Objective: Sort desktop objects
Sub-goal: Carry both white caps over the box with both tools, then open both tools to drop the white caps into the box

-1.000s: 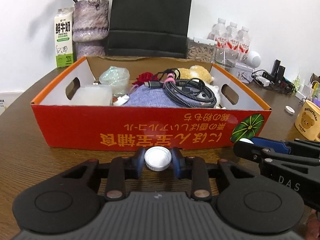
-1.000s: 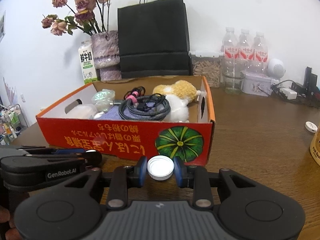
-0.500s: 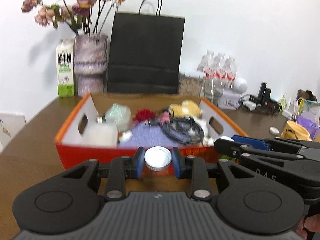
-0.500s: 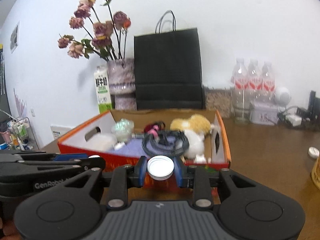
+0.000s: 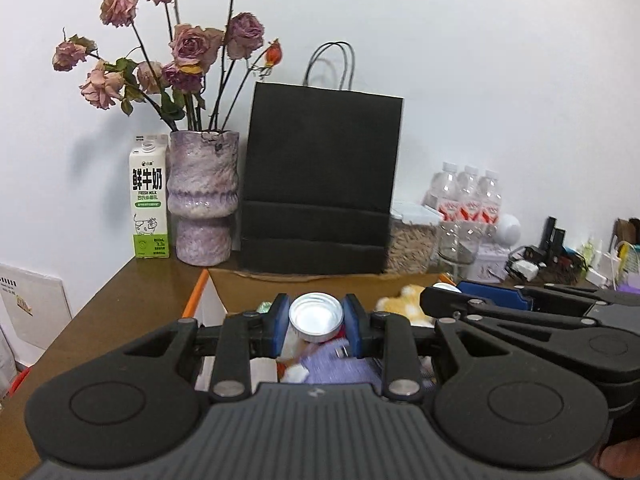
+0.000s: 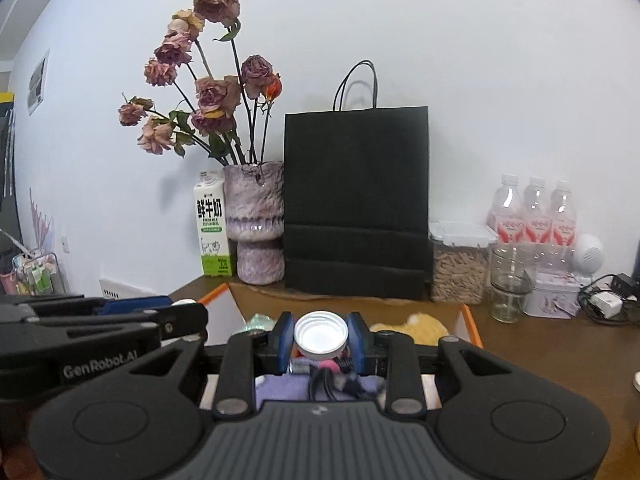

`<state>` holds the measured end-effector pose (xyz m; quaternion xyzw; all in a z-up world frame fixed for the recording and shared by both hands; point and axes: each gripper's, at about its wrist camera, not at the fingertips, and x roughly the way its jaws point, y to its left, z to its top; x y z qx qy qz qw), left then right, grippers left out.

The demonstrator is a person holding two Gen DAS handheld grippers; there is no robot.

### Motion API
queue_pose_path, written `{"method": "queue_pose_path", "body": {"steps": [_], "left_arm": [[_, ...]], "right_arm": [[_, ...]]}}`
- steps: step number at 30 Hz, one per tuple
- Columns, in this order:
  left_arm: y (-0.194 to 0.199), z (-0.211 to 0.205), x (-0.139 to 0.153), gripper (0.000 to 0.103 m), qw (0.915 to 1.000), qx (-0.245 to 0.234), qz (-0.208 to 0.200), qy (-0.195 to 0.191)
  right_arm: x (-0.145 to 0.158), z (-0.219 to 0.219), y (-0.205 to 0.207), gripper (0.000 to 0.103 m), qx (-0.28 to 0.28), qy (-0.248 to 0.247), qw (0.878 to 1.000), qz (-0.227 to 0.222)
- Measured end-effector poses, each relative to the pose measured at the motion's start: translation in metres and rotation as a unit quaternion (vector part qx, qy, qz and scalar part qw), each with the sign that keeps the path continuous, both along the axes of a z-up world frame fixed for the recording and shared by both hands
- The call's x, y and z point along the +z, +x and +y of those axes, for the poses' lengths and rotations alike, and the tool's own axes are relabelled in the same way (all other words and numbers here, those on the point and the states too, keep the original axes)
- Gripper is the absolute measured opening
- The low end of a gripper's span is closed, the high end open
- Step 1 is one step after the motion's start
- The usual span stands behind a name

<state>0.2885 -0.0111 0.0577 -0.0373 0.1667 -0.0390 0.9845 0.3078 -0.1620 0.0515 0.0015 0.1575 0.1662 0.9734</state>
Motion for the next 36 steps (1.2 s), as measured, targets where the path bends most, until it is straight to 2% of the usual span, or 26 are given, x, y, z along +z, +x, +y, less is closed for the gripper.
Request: {"method": "queue_pose_path", "body": {"steps": [4, 12, 22, 24, 25, 26, 27, 29, 31, 32, 36], "left_arm": [[0.021, 0.008, -0.005, 0.029, 0.9999, 0.007, 0.003, -0.011], [0.060, 0.016, -0.025, 0.029, 0.9994, 0.015, 0.030, 0.006], [0.074, 0.016, -0.041, 0.030, 0.9984, 0.013, 0.048, 0.026], [0.073, 0.017, -0.041, 0.038, 0.9982, 0.016, 0.050, 0.027], [0.072, 0.018, -0.041, 0.051, 0.9983, 0.018, 0.048, 0.028], [0.070, 0.018, -0.040, 0.061, 0.9983, 0.022, 0.044, 0.031], [0.069, 0.019, -0.039, 0.067, 0.9980, 0.031, 0.040, 0.037], [0.066, 0.021, -0.036, 0.089, 0.9972, 0.048, 0.031, 0.047], [0.063, 0.025, -0.032, 0.103, 0.9972, 0.057, 0.019, 0.043], [0.060, 0.027, -0.031, 0.103, 0.9976, 0.056, 0.011, 0.038], [0.057, 0.027, -0.025, 0.103, 0.9977, 0.055, 0.007, 0.040]], "right_arm": [[-0.004, 0.008, 0.025, 0.028, -0.003, 0.009, 1.000, 0.008], [-0.028, 0.021, 0.069, 0.028, 0.003, -0.008, 0.999, 0.043], [-0.044, 0.020, 0.078, 0.028, 0.001, -0.026, 0.997, 0.067], [-0.045, 0.018, 0.077, 0.029, 0.000, -0.029, 0.997, 0.069], [-0.044, 0.017, 0.077, 0.035, 0.000, -0.030, 0.997, 0.070], [-0.044, 0.016, 0.076, 0.050, -0.003, -0.031, 0.997, 0.070], [-0.043, 0.014, 0.076, 0.055, -0.012, -0.034, 0.997, 0.068], [-0.041, 0.009, 0.075, 0.081, -0.039, -0.041, 0.997, 0.060], [-0.039, 0.000, 0.074, 0.096, -0.059, -0.034, 0.996, 0.057], [-0.037, -0.005, 0.073, 0.102, -0.057, -0.025, 0.996, 0.059], [-0.032, -0.015, 0.070, 0.103, -0.047, -0.004, 0.997, 0.063]]}}
